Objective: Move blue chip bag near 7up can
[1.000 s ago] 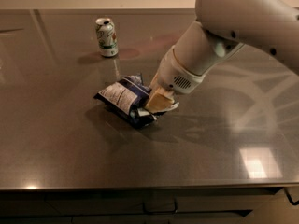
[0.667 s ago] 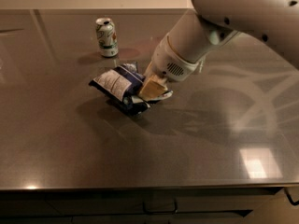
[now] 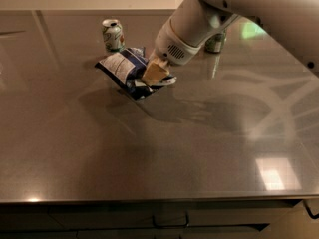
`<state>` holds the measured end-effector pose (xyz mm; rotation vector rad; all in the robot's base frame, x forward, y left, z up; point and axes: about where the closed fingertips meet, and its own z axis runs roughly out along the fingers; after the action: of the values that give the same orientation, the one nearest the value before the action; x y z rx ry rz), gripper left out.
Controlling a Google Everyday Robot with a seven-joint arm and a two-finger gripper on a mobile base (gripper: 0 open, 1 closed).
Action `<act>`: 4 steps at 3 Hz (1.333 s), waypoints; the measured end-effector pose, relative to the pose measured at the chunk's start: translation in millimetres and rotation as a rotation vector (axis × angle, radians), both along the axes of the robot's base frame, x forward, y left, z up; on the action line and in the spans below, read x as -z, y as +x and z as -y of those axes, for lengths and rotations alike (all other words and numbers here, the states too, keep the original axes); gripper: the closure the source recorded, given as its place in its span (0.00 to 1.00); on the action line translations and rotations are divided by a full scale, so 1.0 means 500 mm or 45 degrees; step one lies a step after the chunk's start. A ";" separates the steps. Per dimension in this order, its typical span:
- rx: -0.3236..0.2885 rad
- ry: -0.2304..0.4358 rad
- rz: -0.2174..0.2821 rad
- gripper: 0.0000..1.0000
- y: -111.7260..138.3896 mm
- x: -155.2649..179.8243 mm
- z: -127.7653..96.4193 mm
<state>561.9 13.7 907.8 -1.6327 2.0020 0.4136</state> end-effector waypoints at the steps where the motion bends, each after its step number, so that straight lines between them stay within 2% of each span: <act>1: 0.028 0.003 0.022 1.00 0.058 -0.003 -0.005; 2: 0.064 -0.021 0.047 0.99 0.121 0.003 0.007; 4: 0.081 -0.050 0.050 0.54 0.186 0.027 0.024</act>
Offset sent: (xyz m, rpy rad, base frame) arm 0.0860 -0.0110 -0.0004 -0.0305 -0.0597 -0.0784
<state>655.0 1.7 894.2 -1.5834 2.0383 0.3184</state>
